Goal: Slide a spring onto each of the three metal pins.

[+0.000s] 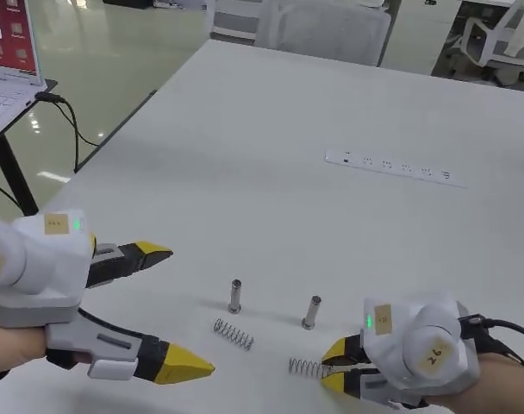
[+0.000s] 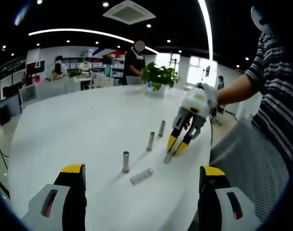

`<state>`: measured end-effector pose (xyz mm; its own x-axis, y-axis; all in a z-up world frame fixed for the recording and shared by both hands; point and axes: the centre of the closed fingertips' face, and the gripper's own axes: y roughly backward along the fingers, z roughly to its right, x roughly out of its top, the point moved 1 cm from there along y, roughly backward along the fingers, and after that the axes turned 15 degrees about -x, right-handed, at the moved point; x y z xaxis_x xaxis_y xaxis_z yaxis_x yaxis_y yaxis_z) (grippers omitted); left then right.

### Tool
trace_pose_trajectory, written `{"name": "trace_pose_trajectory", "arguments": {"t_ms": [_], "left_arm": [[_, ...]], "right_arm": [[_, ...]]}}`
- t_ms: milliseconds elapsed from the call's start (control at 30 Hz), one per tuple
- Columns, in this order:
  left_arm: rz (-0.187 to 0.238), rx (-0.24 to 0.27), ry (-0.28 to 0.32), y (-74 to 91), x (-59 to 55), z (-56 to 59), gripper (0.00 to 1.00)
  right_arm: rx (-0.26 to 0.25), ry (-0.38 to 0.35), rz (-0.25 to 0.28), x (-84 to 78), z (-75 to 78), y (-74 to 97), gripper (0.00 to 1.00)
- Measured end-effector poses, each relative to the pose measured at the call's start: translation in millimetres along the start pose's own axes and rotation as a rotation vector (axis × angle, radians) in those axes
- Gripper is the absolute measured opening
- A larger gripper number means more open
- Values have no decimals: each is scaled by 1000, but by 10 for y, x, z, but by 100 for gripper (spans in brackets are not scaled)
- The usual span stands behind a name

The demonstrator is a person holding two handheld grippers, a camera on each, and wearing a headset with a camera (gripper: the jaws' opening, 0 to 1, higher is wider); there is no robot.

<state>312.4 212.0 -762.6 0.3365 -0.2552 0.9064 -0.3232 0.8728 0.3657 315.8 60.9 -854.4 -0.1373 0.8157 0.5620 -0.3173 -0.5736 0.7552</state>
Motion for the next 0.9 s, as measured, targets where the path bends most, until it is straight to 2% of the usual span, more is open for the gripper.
{"name": "trace_pose_trajectory", "arguments": {"t_ms": [233, 367, 733, 900], "left_arm": [[-5, -21, -9, -24, 20, 70, 94], [-23, -71, -28, -70, 27, 191, 88], [-28, -123, -39, -188, 56, 298, 84], [-47, -171, -40, -279, 37, 381, 78]], "right_arm": [[-21, 5, 5, 20, 12, 41, 8], [-35, 1, 17, 59, 45, 98, 8], [-55, -12, 50, 208, 111, 256, 8], [-56, -31, 57, 243, 115, 319, 8]]}}
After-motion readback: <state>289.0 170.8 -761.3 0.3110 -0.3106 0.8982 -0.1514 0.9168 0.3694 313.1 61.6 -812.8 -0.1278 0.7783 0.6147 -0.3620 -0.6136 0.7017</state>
